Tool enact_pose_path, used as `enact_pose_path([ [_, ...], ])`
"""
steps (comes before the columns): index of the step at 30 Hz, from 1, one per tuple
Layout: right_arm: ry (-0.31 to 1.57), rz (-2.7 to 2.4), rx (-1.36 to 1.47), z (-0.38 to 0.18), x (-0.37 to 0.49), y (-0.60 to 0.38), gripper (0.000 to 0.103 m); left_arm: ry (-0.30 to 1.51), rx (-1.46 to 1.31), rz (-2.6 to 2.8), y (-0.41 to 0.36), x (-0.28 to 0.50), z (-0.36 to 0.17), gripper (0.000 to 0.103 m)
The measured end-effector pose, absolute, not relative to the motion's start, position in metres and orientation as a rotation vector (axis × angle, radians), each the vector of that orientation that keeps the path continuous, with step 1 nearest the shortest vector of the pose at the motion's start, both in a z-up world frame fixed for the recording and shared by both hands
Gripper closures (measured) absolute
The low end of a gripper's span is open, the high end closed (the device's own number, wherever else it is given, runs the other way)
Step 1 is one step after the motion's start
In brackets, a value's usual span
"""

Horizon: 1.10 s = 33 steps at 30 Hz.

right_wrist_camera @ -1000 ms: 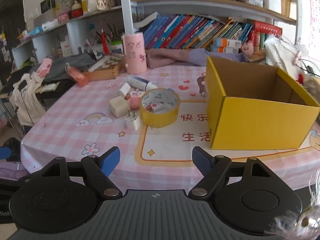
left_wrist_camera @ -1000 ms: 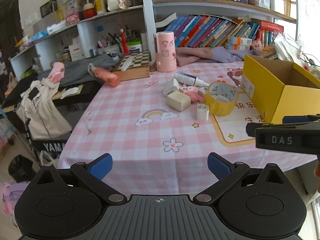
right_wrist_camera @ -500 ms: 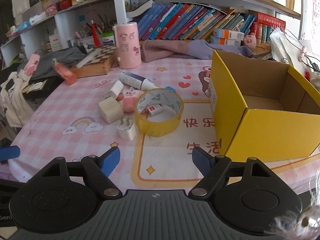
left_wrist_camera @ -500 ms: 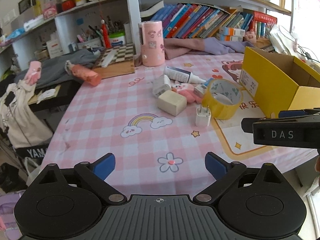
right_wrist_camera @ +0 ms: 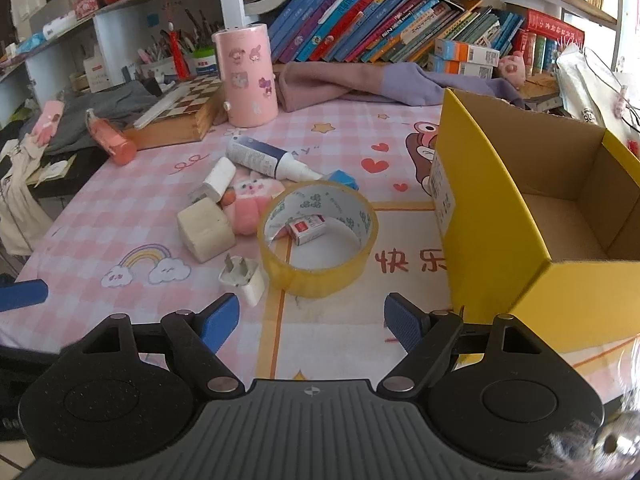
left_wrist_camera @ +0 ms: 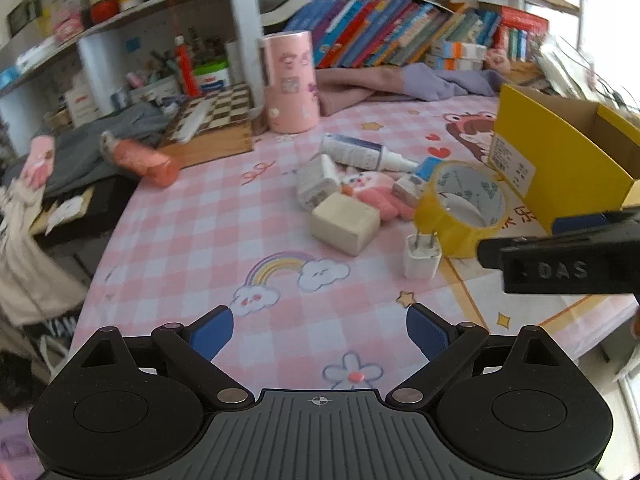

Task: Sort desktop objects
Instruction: 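Grasp the white charger plug with the left tool while the right tool grasps the tape roll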

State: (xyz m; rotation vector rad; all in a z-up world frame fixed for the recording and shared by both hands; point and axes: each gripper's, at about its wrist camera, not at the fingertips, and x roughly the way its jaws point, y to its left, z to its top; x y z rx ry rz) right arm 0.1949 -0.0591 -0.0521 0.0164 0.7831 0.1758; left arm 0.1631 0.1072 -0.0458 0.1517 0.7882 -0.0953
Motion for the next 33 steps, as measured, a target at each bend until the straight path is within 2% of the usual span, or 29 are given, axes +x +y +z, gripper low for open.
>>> enact_pose_path([
  [10, 0.84, 0.138, 0.036, -0.062, 0.233, -0.056, 0.016, 0.798, 0.19, -0.199, 0.093, 0.19, -0.053, 0.009],
  [19, 0.859, 0.111, 0.037, -0.066, 0.263, -0.05, 0.009, 0.799, 0.172, -0.294, 0.085, 0.202, -0.062, 0.021],
  [26, 0.908, 0.129, 0.082, -0.068, 0.287, -0.058, 0.008, 0.81, 0.156, -0.343, 0.07, 0.219, -0.074, 0.043],
  [33, 0.918, 0.141, 0.072, -0.066, 0.297, -0.061, 0.008, 0.807, 0.19, -0.37, 0.056, 0.234, -0.084, 0.054],
])
